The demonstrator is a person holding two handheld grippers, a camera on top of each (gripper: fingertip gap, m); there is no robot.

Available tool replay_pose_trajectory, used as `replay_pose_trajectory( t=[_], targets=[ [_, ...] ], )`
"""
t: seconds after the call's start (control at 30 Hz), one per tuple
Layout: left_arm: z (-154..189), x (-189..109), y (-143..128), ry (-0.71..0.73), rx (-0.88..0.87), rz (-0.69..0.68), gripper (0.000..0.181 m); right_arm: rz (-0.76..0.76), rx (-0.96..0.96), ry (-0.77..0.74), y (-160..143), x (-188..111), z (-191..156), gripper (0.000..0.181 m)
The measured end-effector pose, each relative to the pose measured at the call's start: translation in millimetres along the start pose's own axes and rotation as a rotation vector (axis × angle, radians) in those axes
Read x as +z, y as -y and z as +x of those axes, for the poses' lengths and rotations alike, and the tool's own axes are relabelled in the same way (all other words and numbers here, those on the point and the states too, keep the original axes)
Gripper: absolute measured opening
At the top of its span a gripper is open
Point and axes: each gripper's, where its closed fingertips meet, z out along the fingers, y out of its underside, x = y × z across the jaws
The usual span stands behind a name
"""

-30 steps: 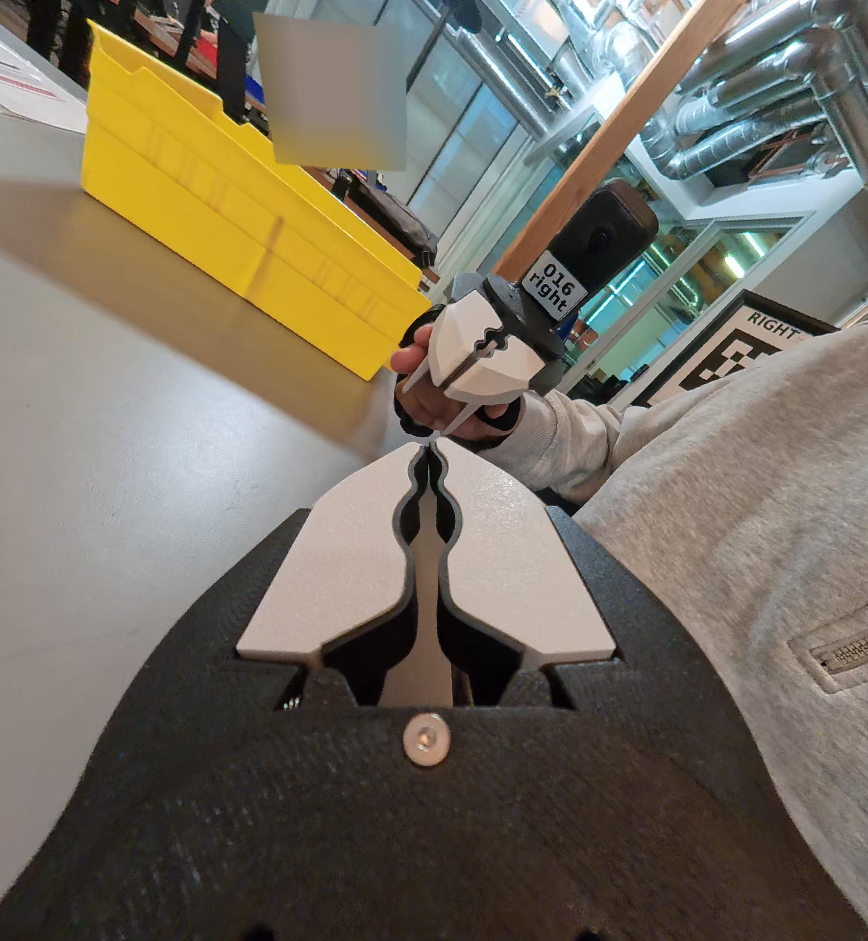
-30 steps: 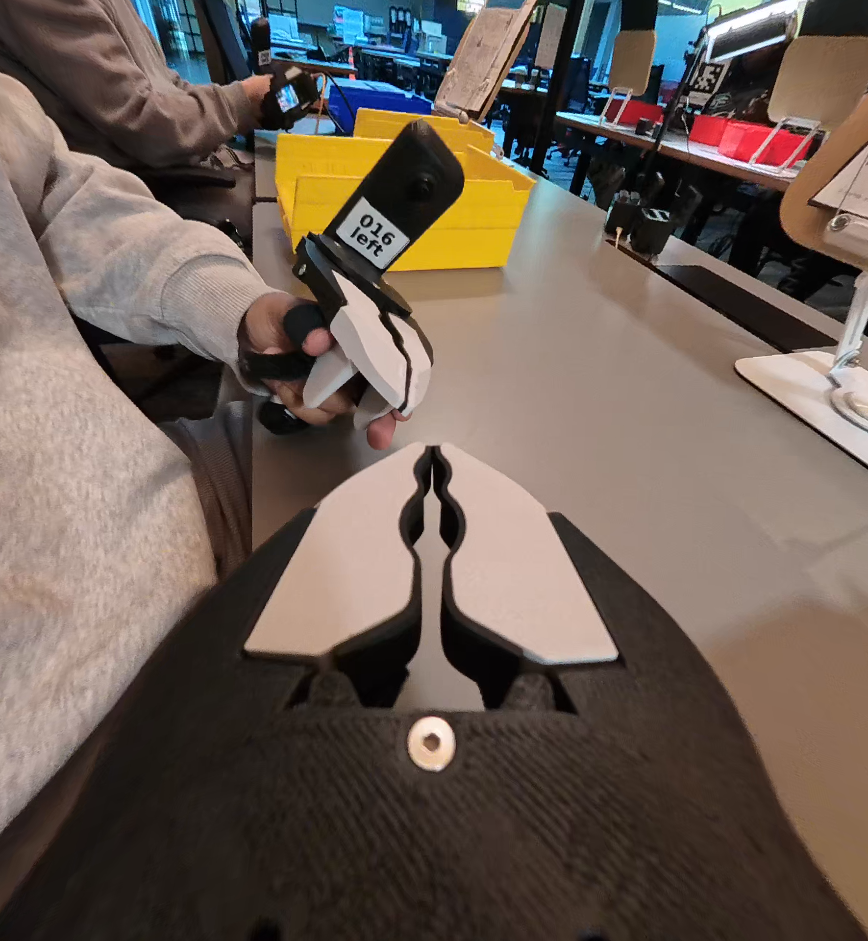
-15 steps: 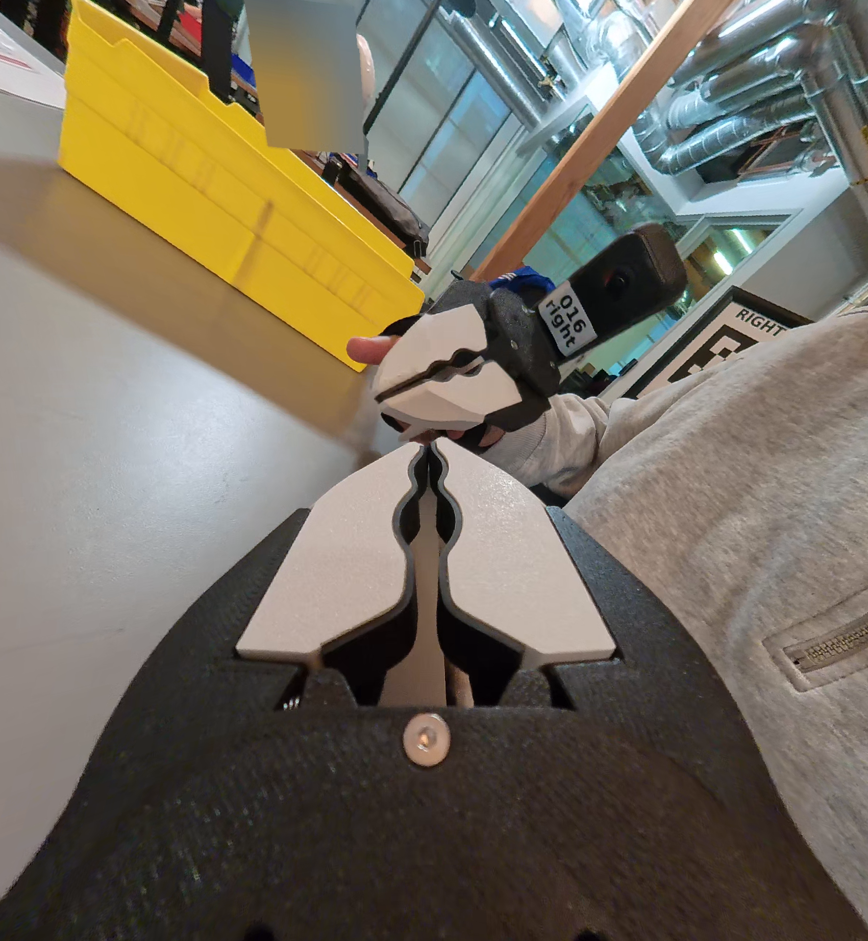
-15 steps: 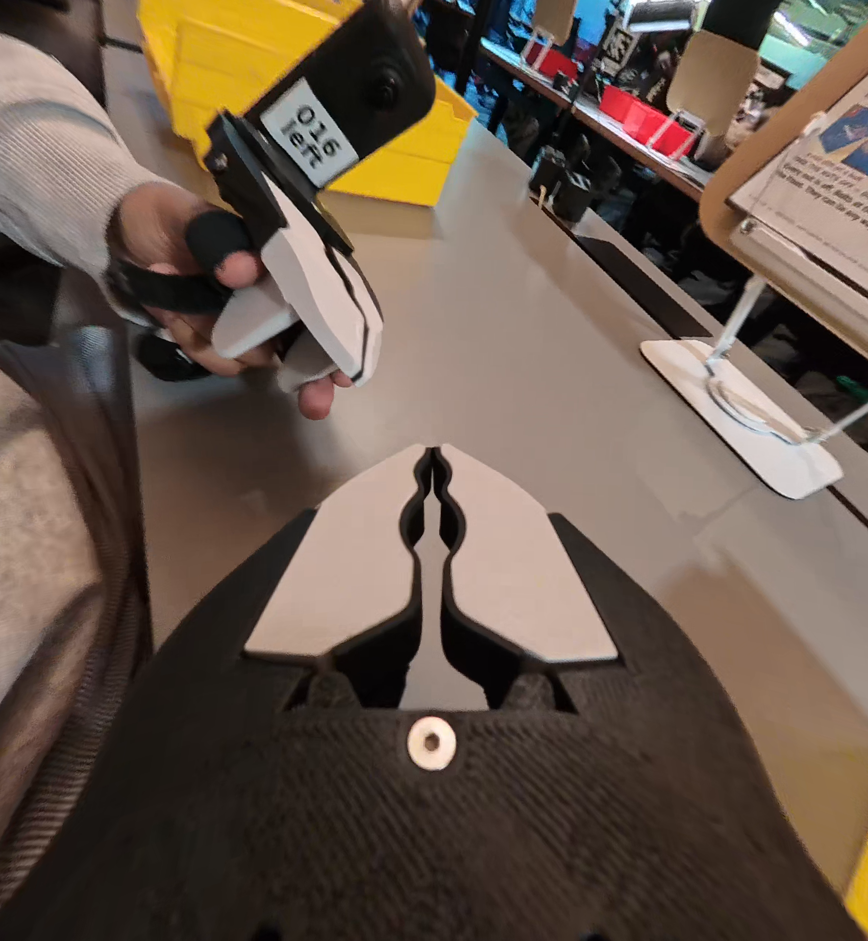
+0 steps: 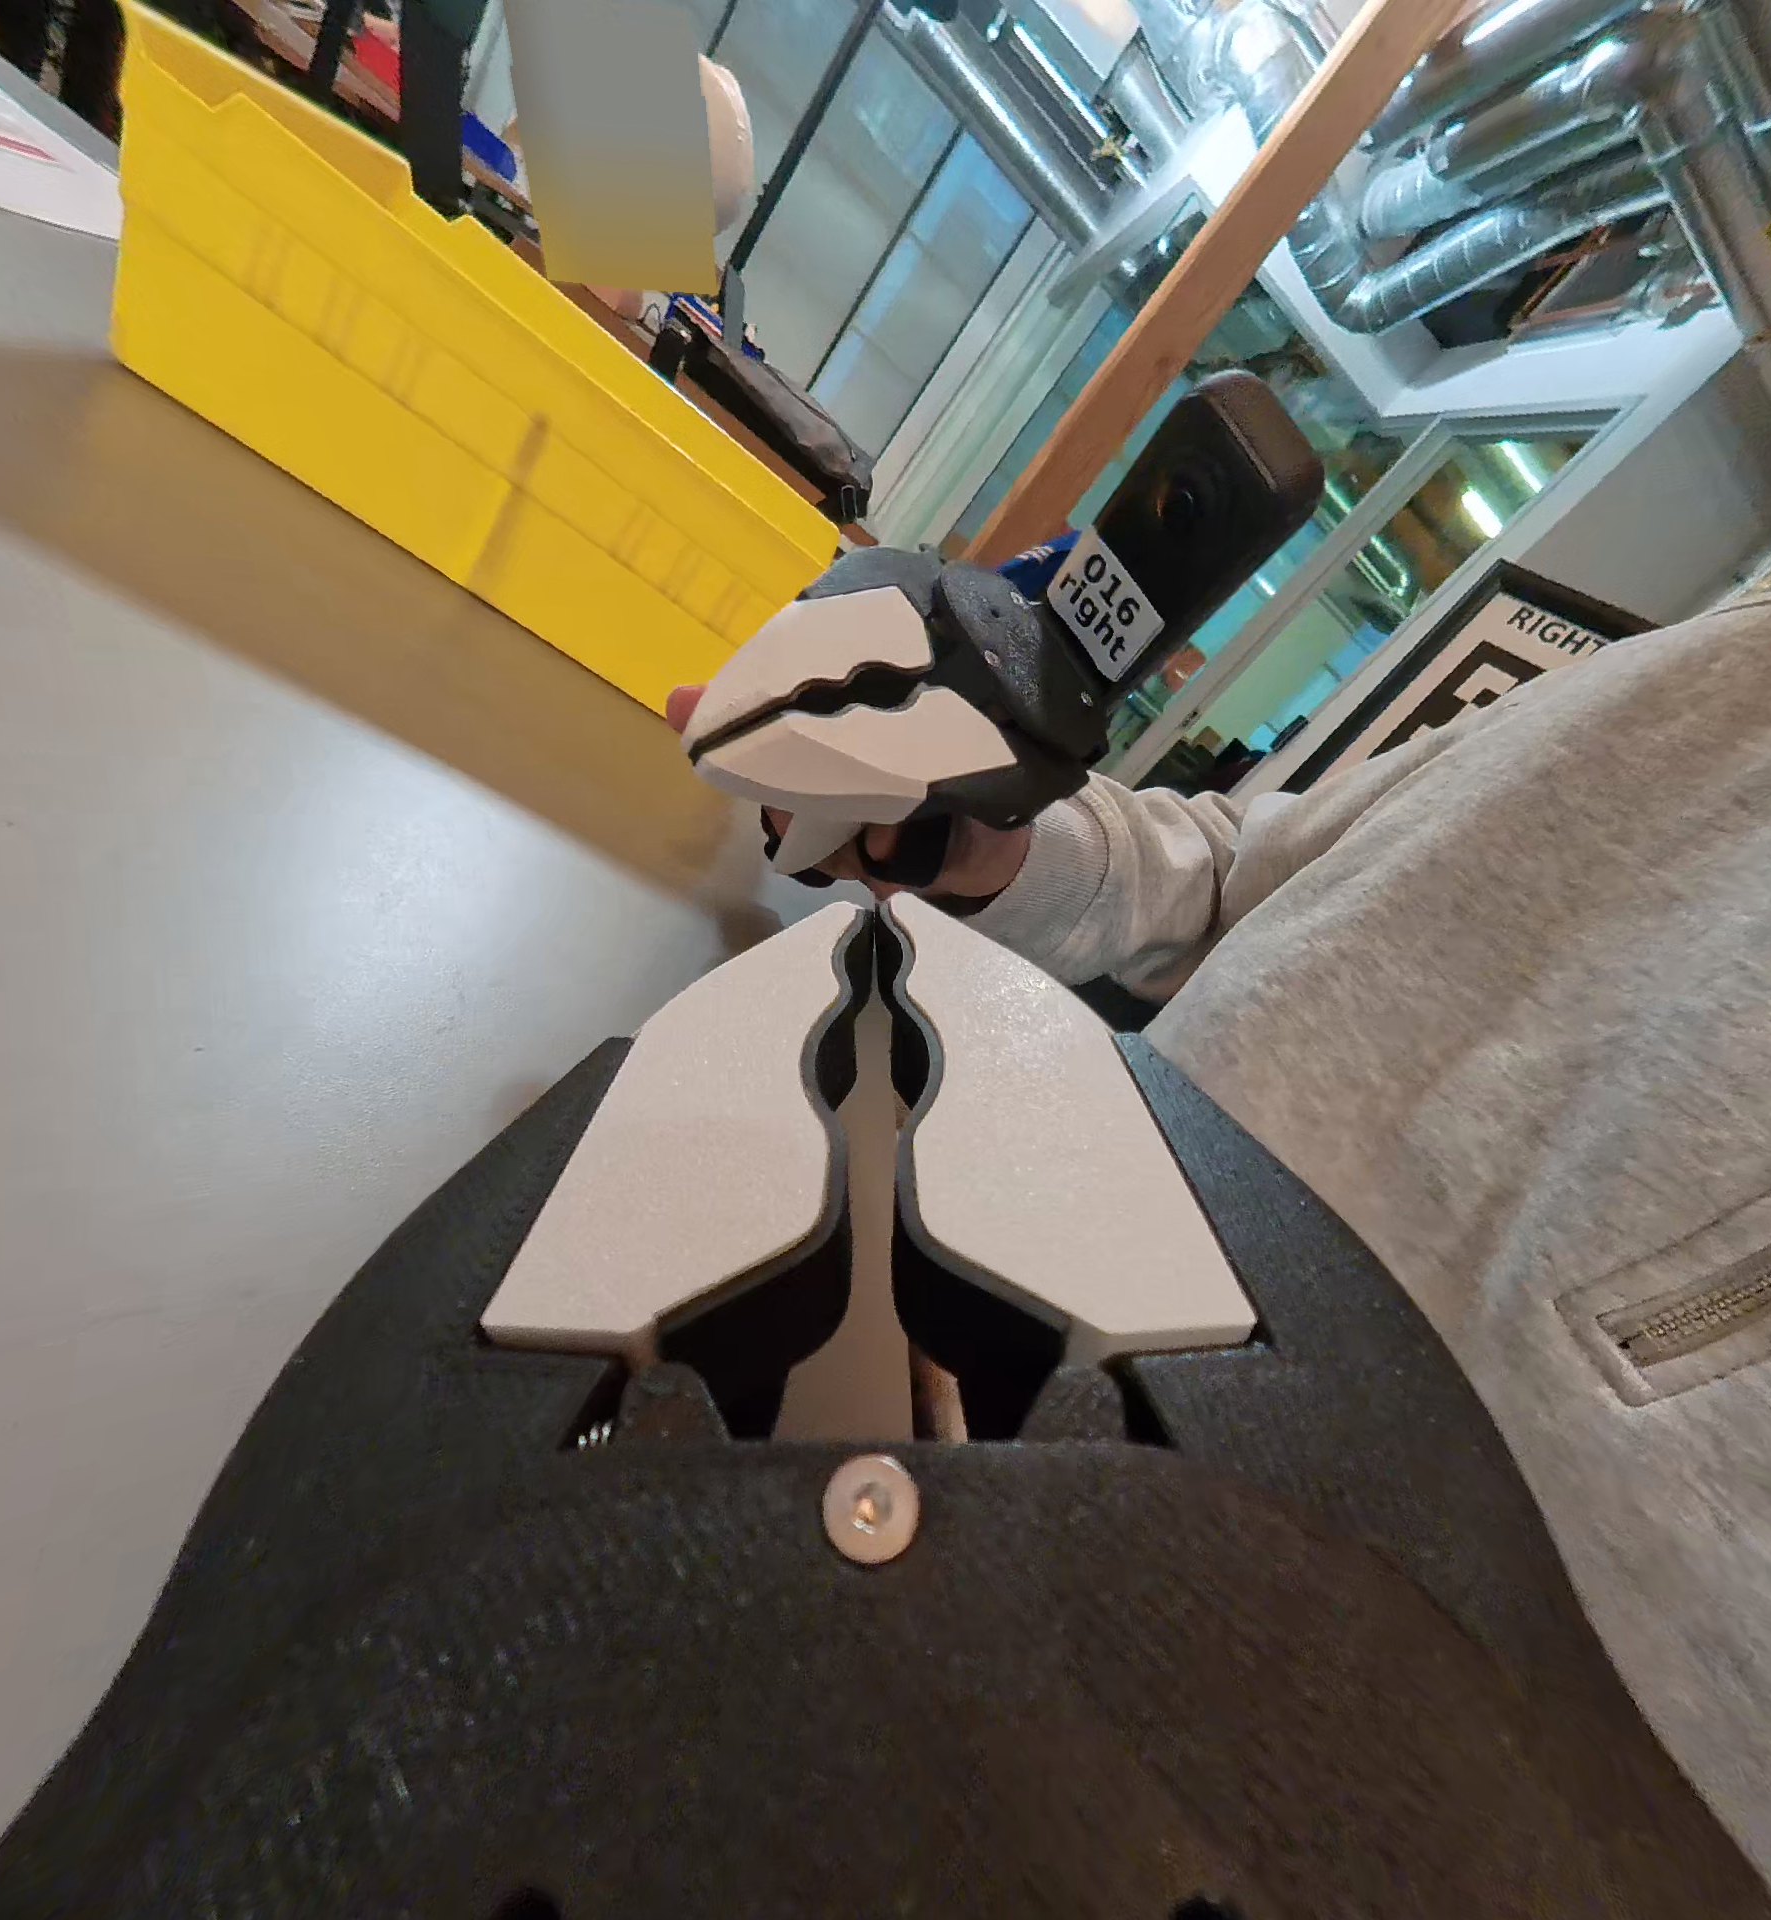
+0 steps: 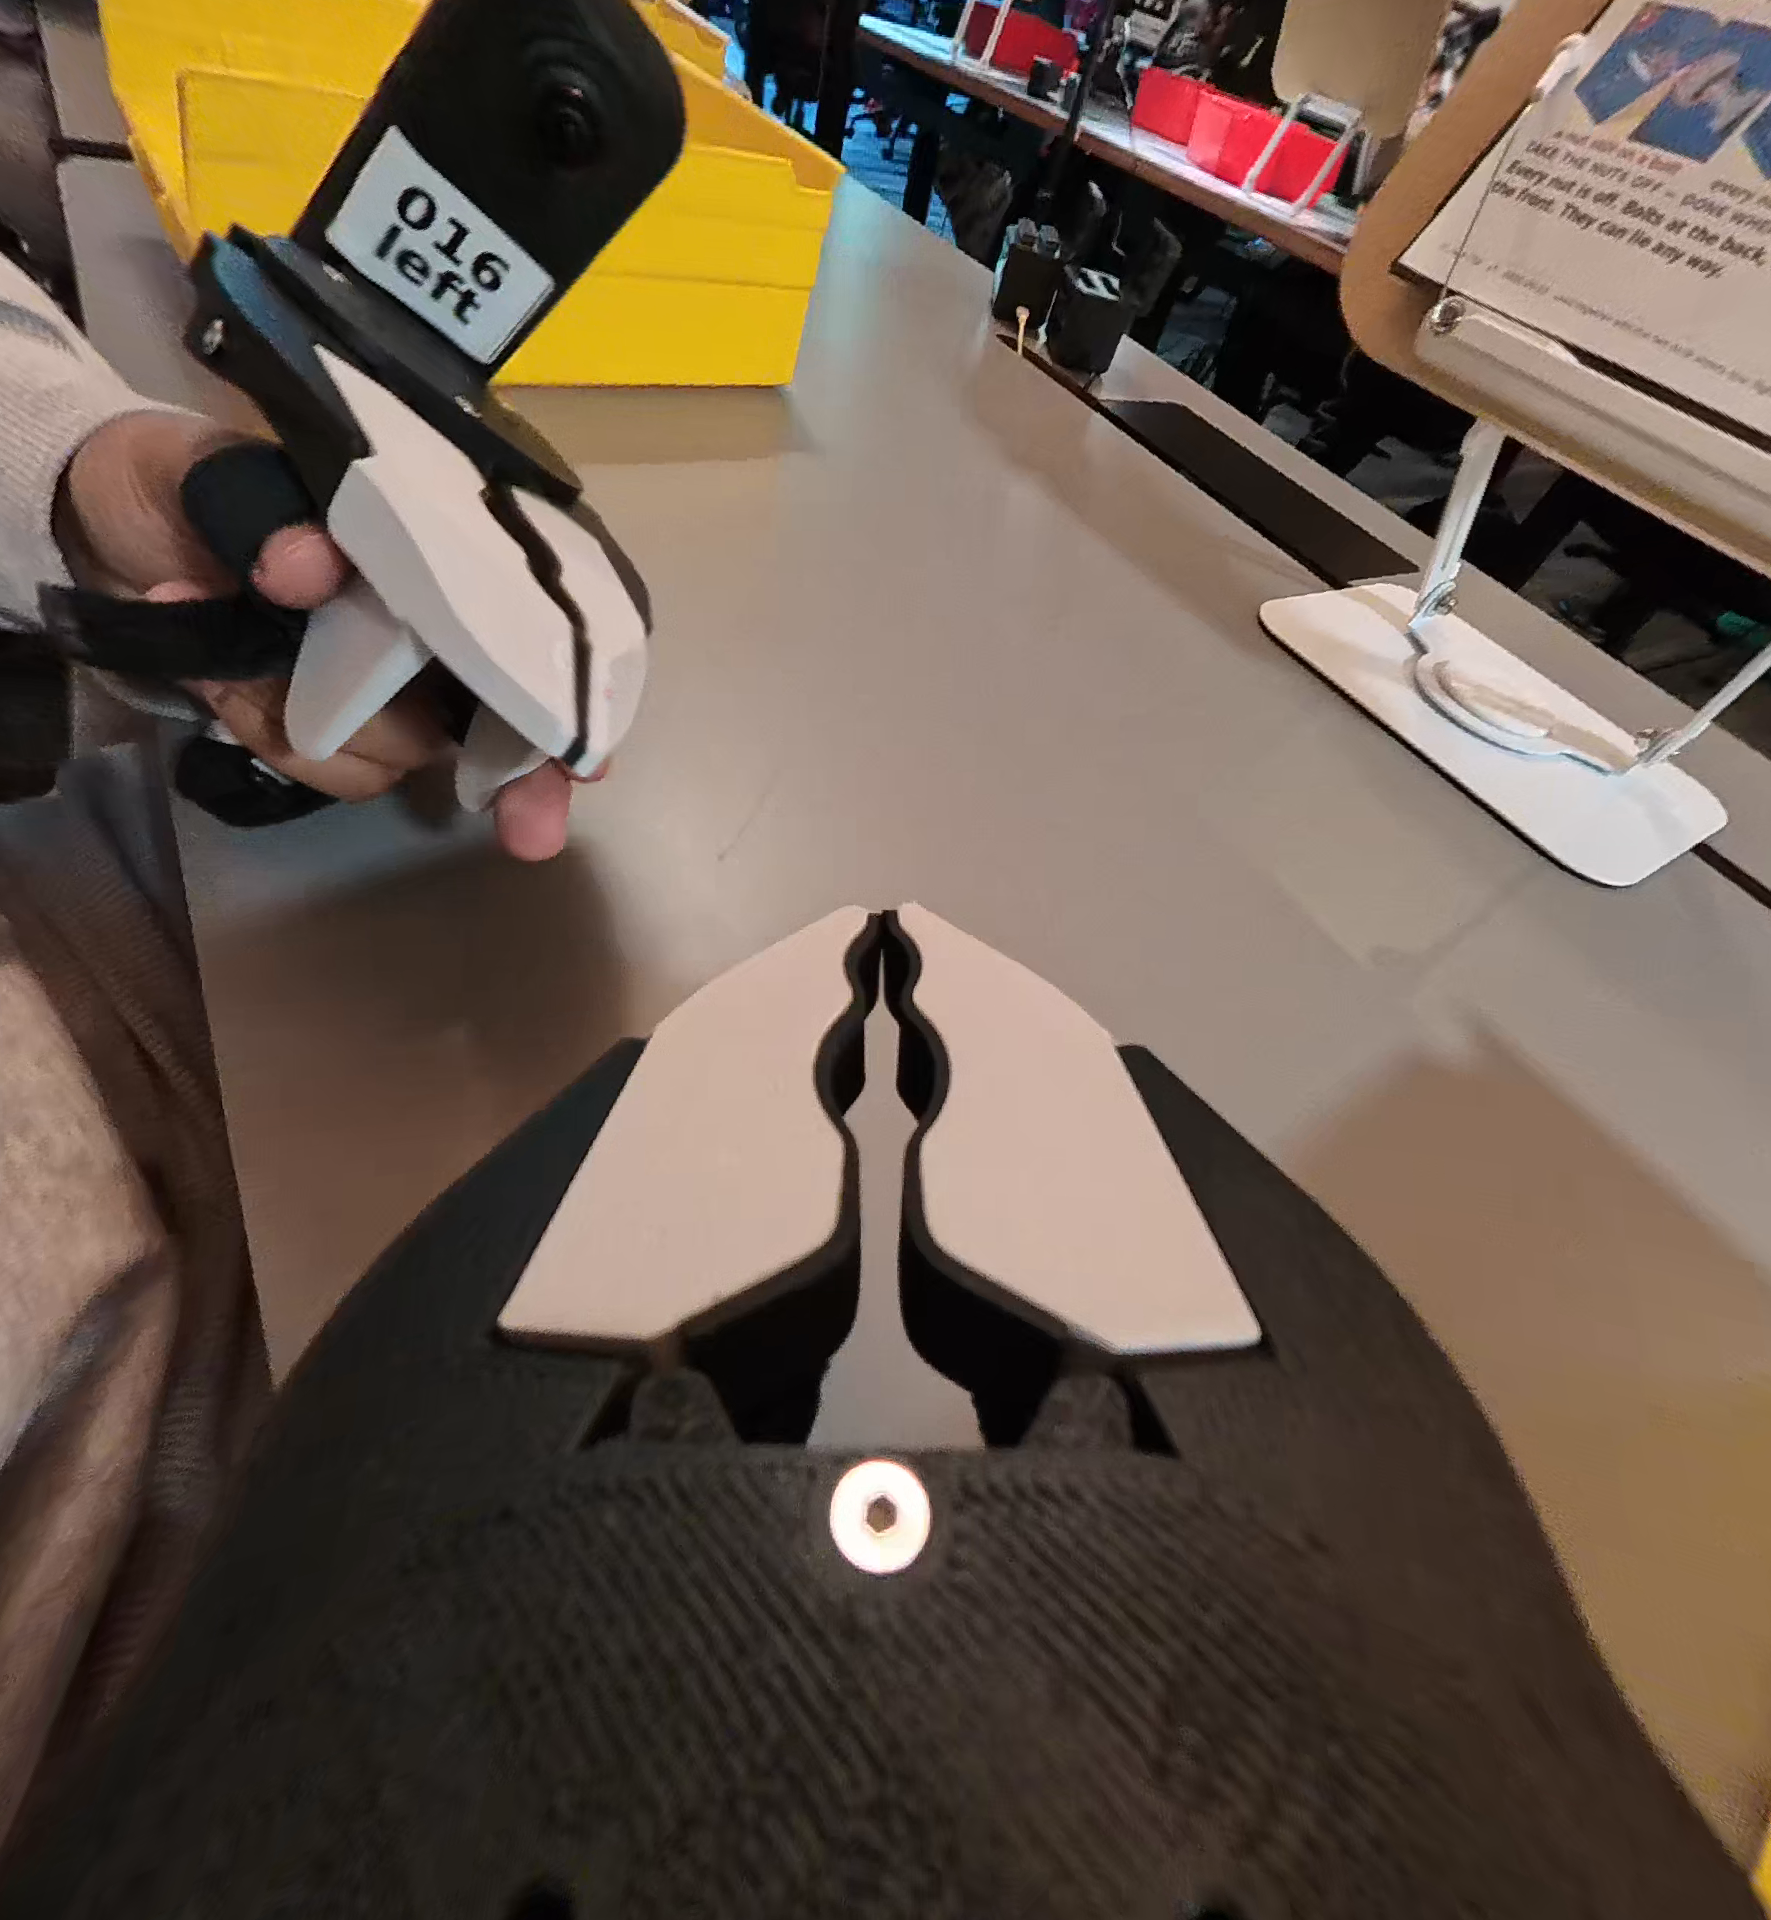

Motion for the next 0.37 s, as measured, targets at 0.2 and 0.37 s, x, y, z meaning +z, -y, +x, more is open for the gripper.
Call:
replay_pose_trajectory(
  t=[0.2, 0.37],
  targets=[
    [30, -48, 86, -0.015, 0.017, 0.243, 0.017, 0.015, -0.011, -0.005, 0, 0, -1, 0.0],
    [51, -207, 187, 0.465, 0.331, 0.583, 0.022, 0.002, 0.02, 0.005, -3, 1, -2, 0.0]
  ],
)
